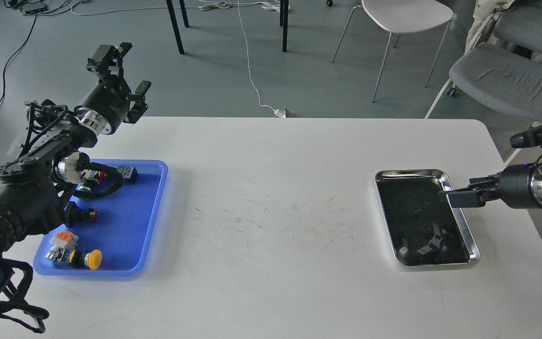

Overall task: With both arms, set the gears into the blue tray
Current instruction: 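Grasp the small black part in the metal tray with the right gripper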

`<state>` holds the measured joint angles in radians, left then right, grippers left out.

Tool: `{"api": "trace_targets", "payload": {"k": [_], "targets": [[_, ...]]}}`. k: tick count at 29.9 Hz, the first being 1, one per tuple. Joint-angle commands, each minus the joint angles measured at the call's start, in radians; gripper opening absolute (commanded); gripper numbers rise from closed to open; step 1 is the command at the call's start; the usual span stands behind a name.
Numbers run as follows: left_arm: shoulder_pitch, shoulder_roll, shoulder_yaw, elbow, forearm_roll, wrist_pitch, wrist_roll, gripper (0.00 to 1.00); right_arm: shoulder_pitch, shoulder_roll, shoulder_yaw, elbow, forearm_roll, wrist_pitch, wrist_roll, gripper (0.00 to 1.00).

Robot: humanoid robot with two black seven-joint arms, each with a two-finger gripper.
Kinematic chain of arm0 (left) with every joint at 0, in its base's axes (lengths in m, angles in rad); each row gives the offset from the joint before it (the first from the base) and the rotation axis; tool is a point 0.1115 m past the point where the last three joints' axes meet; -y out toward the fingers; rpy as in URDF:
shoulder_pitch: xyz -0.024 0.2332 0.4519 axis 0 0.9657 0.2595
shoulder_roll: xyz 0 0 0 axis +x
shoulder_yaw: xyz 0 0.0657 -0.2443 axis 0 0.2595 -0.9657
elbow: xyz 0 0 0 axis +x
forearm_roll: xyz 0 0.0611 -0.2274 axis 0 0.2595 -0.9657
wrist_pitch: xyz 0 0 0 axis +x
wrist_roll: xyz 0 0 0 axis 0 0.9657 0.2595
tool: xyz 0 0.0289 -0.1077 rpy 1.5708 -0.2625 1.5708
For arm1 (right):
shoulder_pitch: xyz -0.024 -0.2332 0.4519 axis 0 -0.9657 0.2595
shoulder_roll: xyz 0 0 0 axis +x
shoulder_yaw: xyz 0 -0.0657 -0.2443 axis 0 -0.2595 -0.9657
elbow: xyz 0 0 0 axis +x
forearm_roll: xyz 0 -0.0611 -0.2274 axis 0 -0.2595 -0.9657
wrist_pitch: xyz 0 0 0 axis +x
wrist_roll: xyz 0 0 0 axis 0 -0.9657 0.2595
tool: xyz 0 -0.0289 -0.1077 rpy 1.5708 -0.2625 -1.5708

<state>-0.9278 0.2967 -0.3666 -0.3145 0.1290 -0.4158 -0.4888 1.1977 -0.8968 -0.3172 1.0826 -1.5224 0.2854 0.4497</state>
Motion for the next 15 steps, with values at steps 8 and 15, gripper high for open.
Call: {"api": "trace_targets", "payload": {"k": [8,15], "targets": [[0.0,0.001,-0.002,0.0,0.0,0.0,0.0,0.99,0.074,0.154,-0.137,-0.069,-0.007,-0.002,0.026,0.96],[0.0,0.006,0.0,0.0,-0.006,-0.001,0.0,0.99,0.115,0.225,-0.221,-0.096,-0.007,-0.002,0.039,0.96]]}}
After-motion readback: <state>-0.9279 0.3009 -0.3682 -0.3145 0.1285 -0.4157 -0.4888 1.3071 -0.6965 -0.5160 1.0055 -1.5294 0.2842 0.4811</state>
